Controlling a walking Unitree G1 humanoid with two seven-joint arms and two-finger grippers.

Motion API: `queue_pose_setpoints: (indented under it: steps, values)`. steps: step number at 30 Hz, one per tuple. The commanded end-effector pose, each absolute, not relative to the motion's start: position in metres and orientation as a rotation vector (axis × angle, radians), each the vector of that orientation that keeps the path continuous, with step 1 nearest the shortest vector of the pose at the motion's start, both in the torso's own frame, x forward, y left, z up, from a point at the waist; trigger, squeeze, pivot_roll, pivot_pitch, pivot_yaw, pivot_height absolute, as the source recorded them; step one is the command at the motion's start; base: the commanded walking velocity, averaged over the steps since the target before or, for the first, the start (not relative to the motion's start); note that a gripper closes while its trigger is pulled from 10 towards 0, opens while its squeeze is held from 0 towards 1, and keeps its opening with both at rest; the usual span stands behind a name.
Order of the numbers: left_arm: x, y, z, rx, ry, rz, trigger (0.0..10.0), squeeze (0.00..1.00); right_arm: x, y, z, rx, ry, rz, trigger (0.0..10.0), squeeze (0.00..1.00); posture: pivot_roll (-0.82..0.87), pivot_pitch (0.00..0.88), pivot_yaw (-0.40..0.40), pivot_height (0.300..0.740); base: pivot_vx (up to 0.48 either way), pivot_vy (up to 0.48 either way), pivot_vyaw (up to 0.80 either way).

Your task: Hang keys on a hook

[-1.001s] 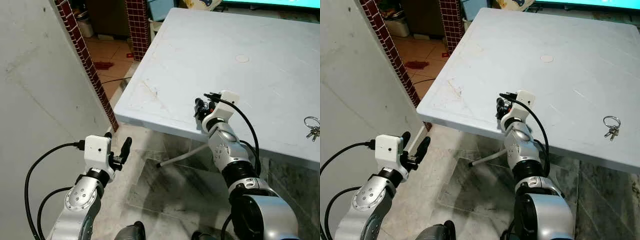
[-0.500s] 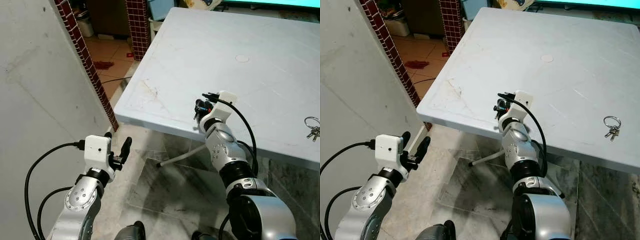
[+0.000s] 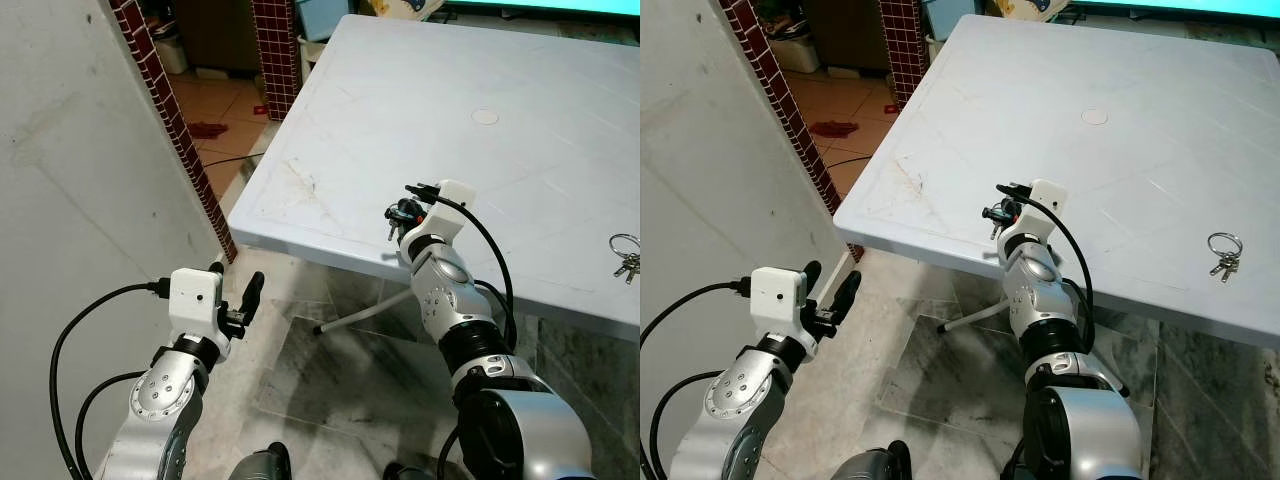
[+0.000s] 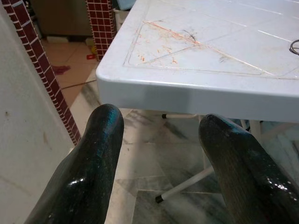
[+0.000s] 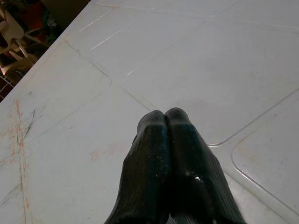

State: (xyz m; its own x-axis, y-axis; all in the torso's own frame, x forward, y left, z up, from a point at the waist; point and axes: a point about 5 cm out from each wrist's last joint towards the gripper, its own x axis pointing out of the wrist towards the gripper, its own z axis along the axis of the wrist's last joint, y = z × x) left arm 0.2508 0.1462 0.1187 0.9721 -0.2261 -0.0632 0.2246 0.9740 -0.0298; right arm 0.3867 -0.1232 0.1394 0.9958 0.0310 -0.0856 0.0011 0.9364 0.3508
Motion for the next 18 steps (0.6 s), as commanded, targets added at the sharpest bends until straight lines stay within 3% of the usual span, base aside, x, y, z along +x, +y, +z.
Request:
queue_pose_setpoints:
  steps: [1, 10, 11, 12, 13, 14, 16, 18]
  values:
    - [0.250, 0.148, 0.119, -0.007, 0.068, -0.219, 10.0, 0.00, 0.384, -0.125, 0.132, 0.363, 0.117, -0.002, 0.0, 0.00, 0.16, 0.182, 0.073, 0.740, 0.000, 0.000, 0.00]
    - [0.252, 0.148, 0.119, -0.006, 0.068, -0.219, 10.0, 0.00, 0.385, -0.128, 0.133, 0.358, 0.117, -0.012, 0.1, 0.00, 0.16, 0.175, 0.071, 0.740, 0.000, 0.000, 0.00]
    - [0.252, 0.148, 0.119, -0.004, 0.066, -0.218, 10.0, 0.00, 0.386, -0.127, 0.137, 0.333, 0.092, 0.003, 2.3, 0.00, 0.16, 0.174, 0.071, 0.740, 0.000, 0.000, 0.00]
    - [0.252, 0.148, 0.119, -0.004, 0.066, -0.218, 10.0, 0.00, 0.386, -0.127, 0.137, 0.333, 0.092, 0.003, 2.3, 0.00, 0.16, 0.174, 0.071, 0.740, 0.000, 0.000, 0.00]
    - [0.252, 0.148, 0.119, -0.004, 0.064, -0.216, 10.0, 0.00, 0.387, -0.125, 0.145, 0.281, 0.044, 0.026, 3.3, 0.00, 0.16, 0.169, 0.069, 0.740, 0.000, 0.000, 0.00]
    - [0.253, 0.148, 0.119, -0.004, 0.063, -0.215, 10.0, 0.00, 0.387, -0.124, 0.148, 0.268, 0.024, 0.034, 3.3, 0.00, 0.16, 0.165, 0.068, 0.740, 0.000, 0.000, 0.00]
    - [0.254, 0.148, 0.120, -0.004, 0.060, -0.212, 10.0, 0.00, 0.387, -0.123, 0.157, 0.226, -0.033, 0.042, 4.8, 0.00, 0.16, 0.162, 0.066, 0.740, 0.000, 0.000, 0.00]
    - [0.255, 0.147, 0.120, -0.003, 0.055, -0.208, 10.0, 0.00, 0.386, -0.122, 0.169, 0.171, -0.105, 0.058, 8.5, 0.00, 0.15, 0.157, 0.063, 0.740, 0.000, 0.000, 0.00]
